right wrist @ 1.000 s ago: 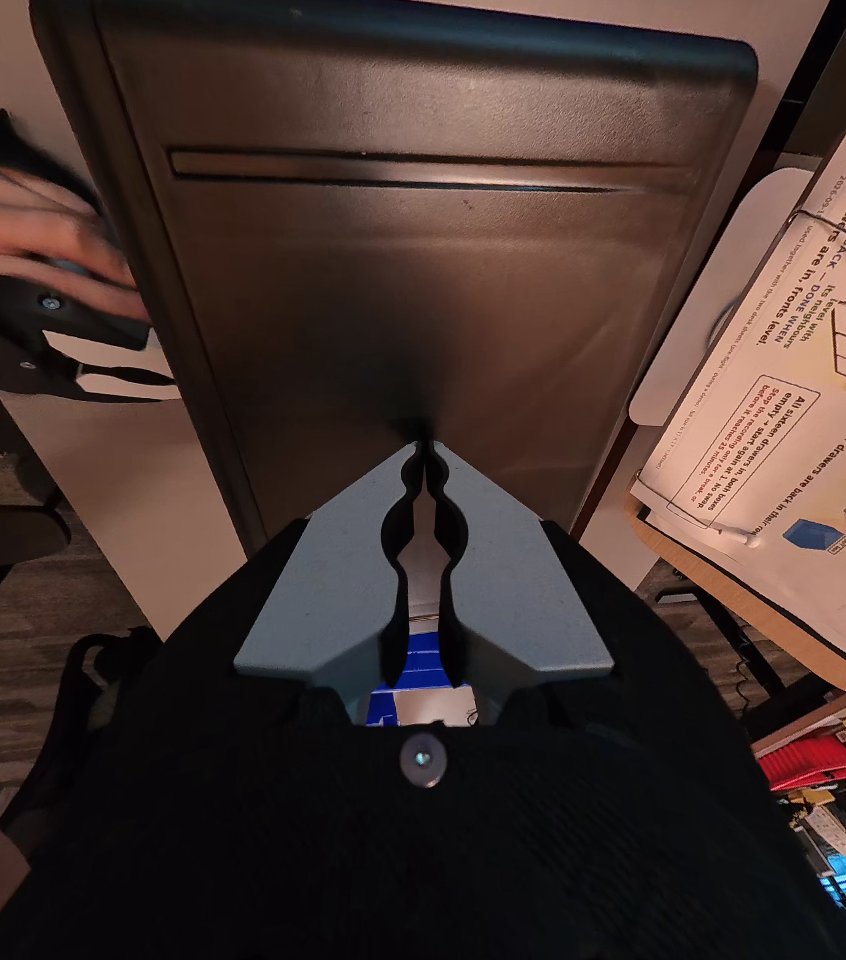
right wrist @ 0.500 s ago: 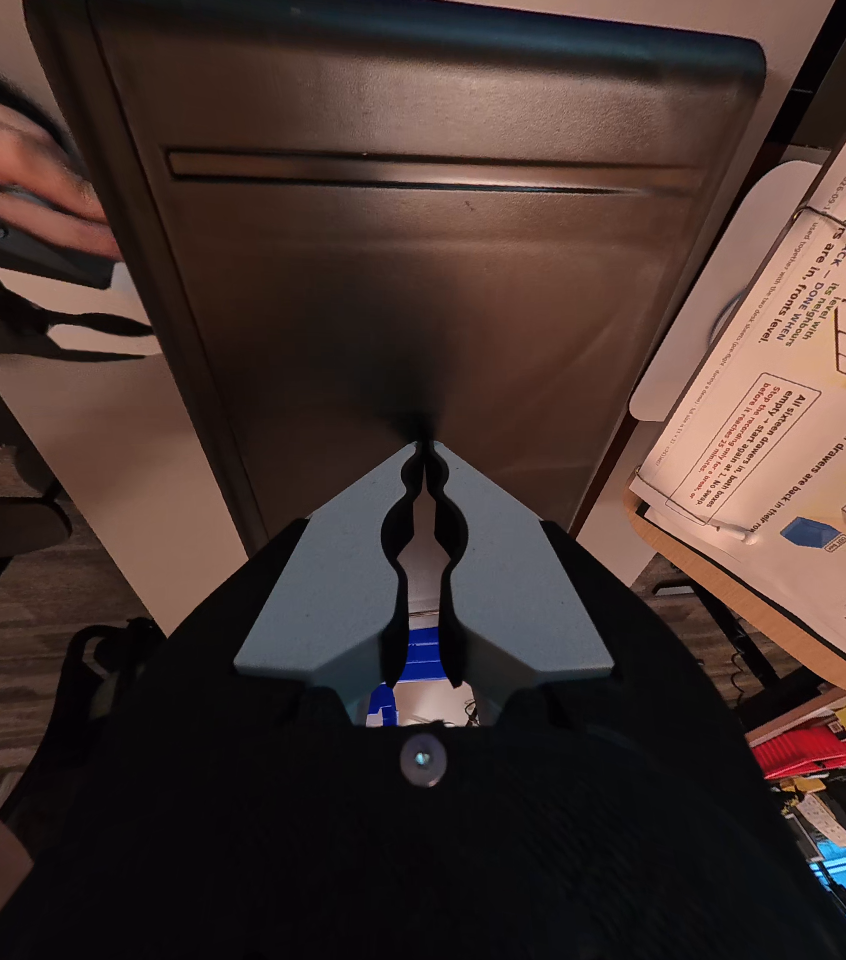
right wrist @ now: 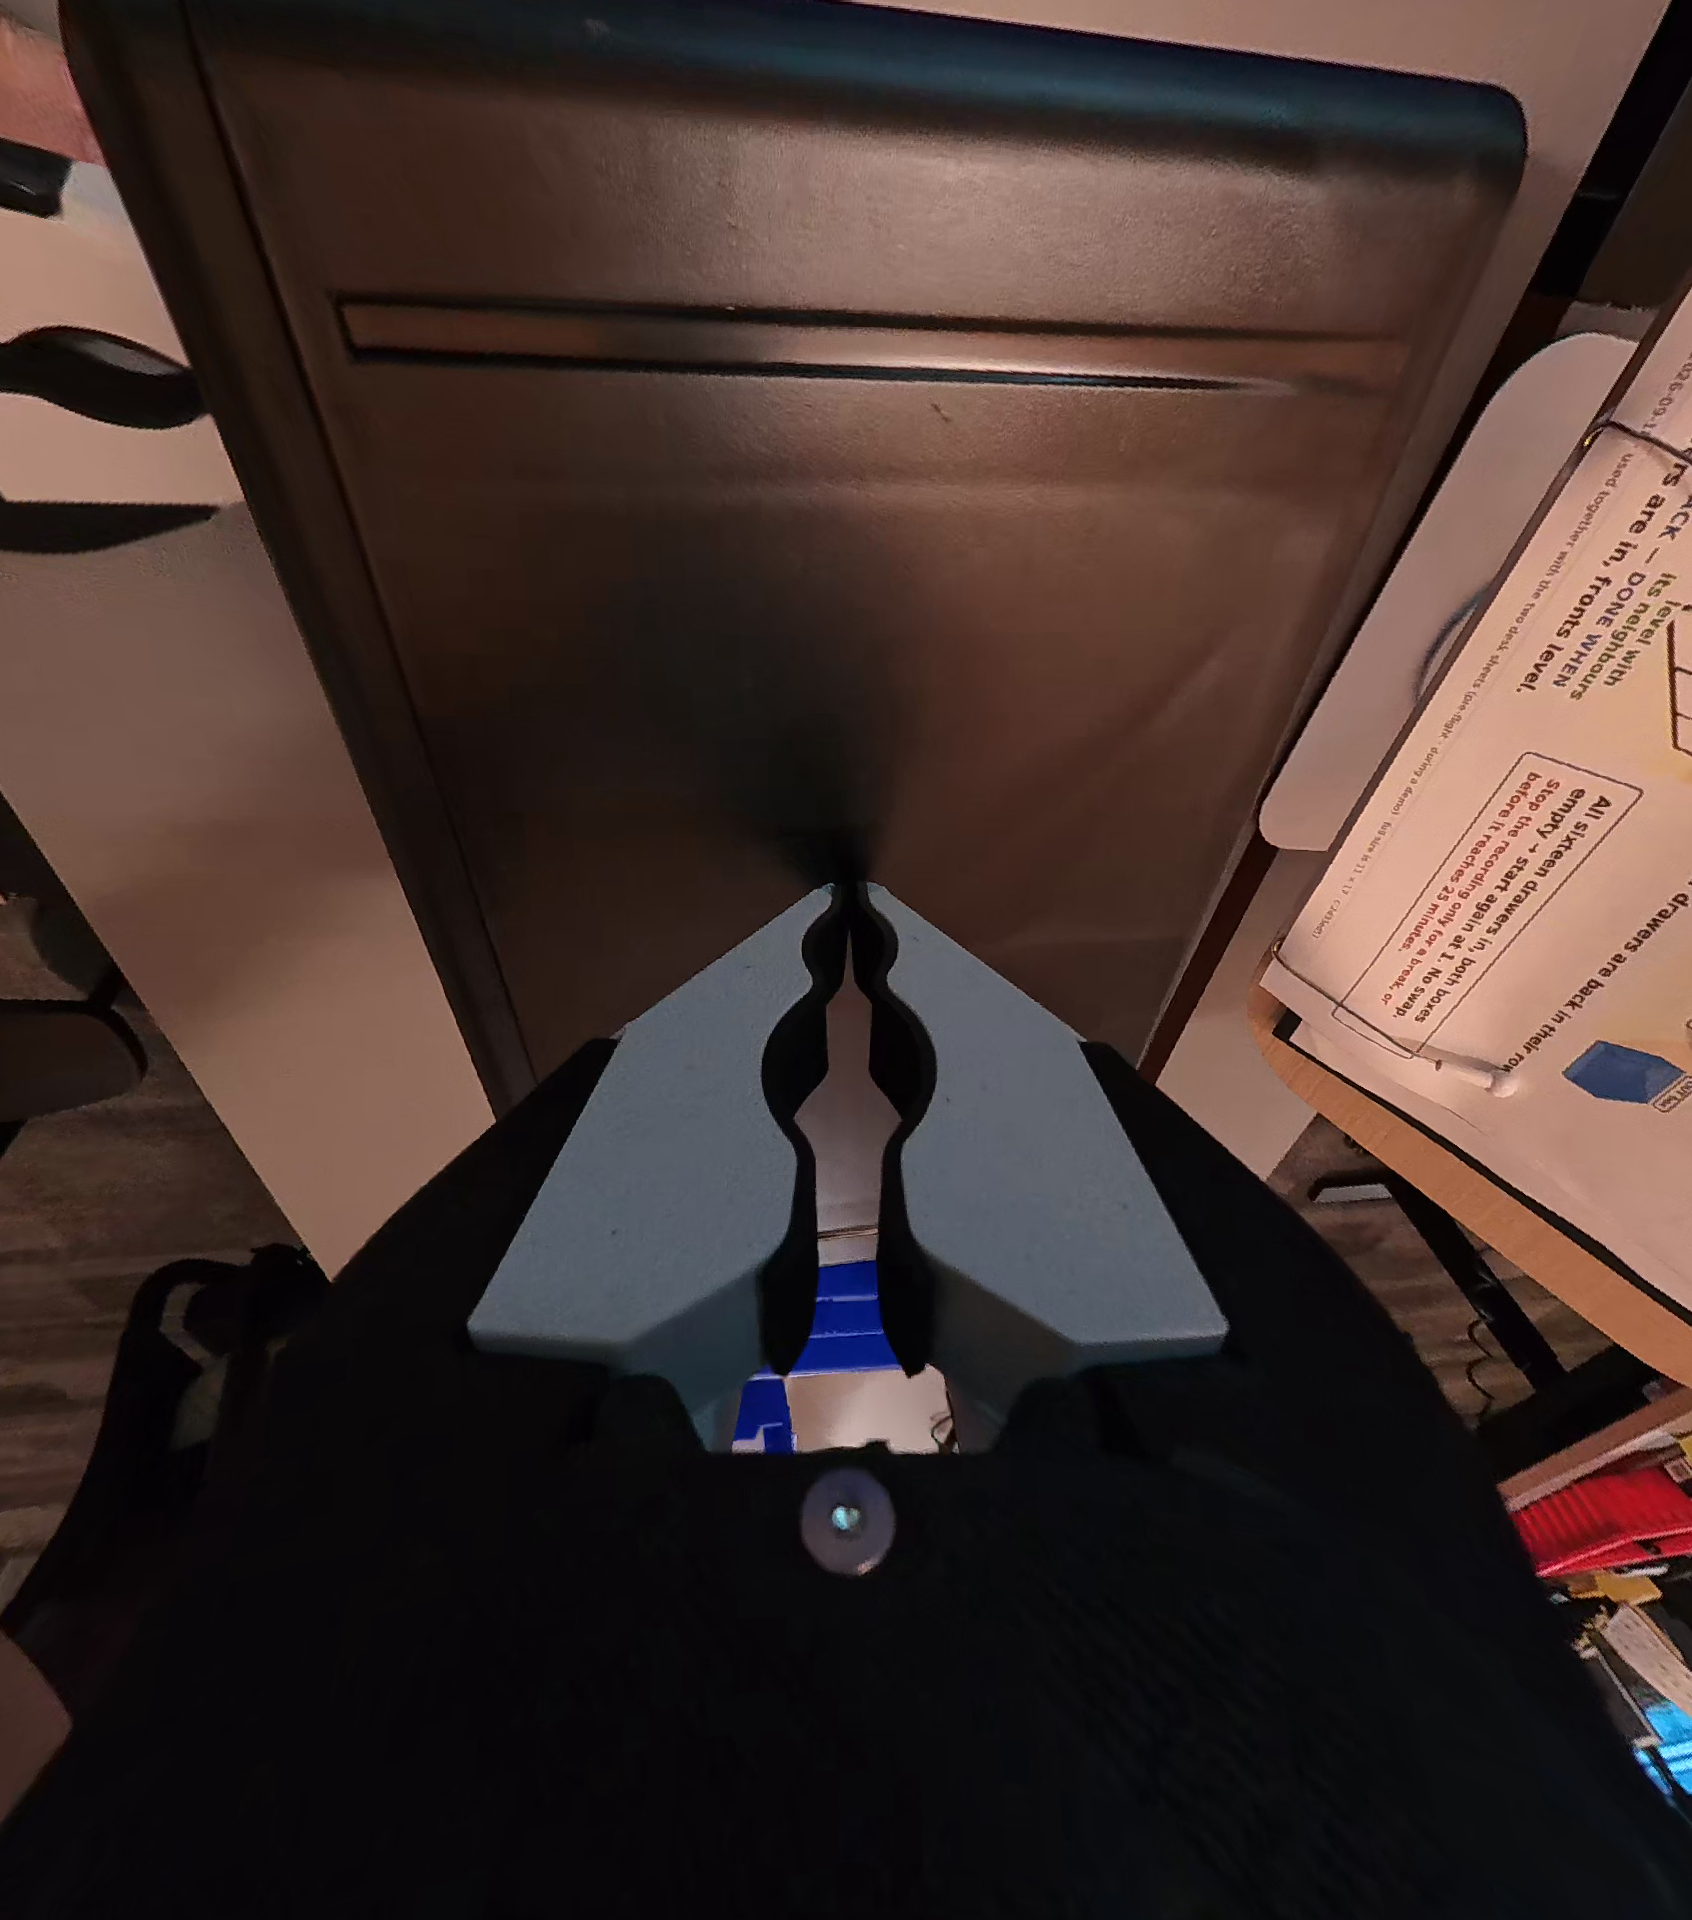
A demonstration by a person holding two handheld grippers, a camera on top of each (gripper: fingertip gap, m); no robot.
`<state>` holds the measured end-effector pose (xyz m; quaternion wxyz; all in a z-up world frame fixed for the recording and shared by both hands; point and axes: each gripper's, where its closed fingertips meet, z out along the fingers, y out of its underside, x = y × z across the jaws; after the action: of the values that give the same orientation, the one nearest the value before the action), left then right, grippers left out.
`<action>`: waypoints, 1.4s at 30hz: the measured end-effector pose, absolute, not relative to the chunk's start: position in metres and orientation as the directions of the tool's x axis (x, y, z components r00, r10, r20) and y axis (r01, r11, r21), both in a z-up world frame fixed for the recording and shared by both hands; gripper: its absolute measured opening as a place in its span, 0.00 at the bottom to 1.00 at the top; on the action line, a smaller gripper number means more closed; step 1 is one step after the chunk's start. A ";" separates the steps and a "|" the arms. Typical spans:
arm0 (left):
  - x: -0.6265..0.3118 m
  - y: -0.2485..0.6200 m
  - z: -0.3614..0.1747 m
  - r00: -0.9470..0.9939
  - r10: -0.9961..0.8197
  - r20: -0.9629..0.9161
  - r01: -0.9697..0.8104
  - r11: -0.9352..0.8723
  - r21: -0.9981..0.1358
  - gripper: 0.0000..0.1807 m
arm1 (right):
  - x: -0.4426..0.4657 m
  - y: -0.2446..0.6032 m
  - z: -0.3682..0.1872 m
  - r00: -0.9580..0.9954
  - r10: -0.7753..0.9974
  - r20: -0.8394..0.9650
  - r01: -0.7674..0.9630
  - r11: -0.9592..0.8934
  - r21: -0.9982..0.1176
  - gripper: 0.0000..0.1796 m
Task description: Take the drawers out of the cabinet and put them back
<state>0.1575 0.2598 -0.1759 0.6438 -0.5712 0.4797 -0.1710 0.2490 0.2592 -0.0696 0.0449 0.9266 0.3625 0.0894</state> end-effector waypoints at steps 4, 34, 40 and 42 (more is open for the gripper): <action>0.157 0.262 -0.172 0.482 -0.767 -0.422 -0.326 0.290 -0.900 0.00 | 0.249 0.259 -0.069 0.723 0.675 0.147 0.659 -0.738 0.145 0.00; 0.098 0.247 -0.171 0.192 -0.977 -0.091 -0.289 0.032 -0.957 0.04 | 0.271 0.194 -0.021 0.878 0.117 0.463 0.449 -0.535 -0.716 0.31; 0.092 0.276 -0.155 0.207 -0.974 -0.088 -0.243 0.036 -0.969 0.13 | 0.269 0.139 -0.024 0.977 -0.055 0.206 0.184 -0.270 -0.945 0.46; 0.096 0.288 -0.147 0.232 -0.970 -0.078 -0.208 0.029 -0.978 0.17 | 0.278 0.125 -0.032 0.969 -0.163 0.188 0.154 -0.201 -0.967 0.53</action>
<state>0.0955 0.2882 -0.1473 0.5164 -0.5909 0.4980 -0.3689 0.2778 0.1251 -0.0317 -0.6319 0.7648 -0.0029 0.1254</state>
